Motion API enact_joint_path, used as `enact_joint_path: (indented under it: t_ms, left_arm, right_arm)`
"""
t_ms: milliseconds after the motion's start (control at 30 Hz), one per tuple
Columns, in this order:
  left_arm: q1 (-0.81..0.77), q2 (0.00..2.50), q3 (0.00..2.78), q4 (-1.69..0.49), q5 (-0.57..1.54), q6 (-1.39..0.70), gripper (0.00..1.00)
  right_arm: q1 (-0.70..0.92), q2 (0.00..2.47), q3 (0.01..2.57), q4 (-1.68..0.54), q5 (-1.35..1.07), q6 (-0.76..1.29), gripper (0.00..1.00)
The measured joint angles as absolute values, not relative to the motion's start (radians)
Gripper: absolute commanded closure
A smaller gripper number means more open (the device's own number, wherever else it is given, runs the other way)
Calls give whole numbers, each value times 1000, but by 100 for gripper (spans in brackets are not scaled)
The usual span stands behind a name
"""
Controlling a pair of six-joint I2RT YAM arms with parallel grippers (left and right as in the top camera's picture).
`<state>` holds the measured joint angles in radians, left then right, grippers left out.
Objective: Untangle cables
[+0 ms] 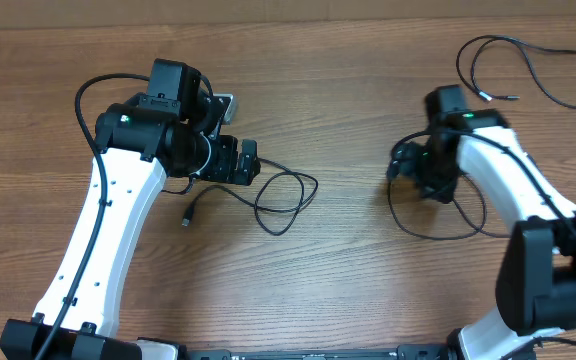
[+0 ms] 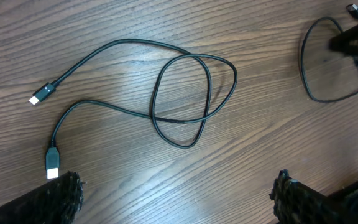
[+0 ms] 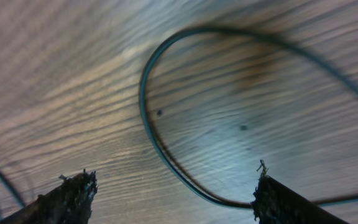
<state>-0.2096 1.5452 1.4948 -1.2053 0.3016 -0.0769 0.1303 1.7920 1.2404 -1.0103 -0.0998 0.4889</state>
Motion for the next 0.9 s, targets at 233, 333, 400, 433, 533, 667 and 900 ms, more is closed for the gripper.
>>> enact_joint_path:
  t_ms: [233, 333, 400, 433, 533, 667, 900]
  left_arm:
    - [-210, 1545, 1495, -1207, 302, -77, 0]
    - [-210, 1545, 1495, -1209, 302, -77, 0]
    - [-210, 1545, 1495, -1212, 302, -77, 0]
    - [-210, 1545, 1495, -1214, 302, -77, 0]
    - [-210, 1545, 1495, -1216, 302, -77, 0]
    - [-210, 1545, 1495, -1216, 302, -77, 0]
    - [-210, 1545, 1495, -1217, 302, -77, 0]
  right_arm:
    - [231, 1852, 1236, -956, -51, 517, 49]
    - [244, 1865, 1236, -949, -20, 531, 53]
    - [246, 1872, 1236, -947, 5, 544, 57]
    - [245, 1875, 1236, -945, 12, 547, 59]
    - [245, 1878, 1236, -936, 33, 554, 66]
    - [248, 1887, 1235, -925, 41, 559, 66]
    - [263, 1927, 1211, -890, 38, 564, 75]
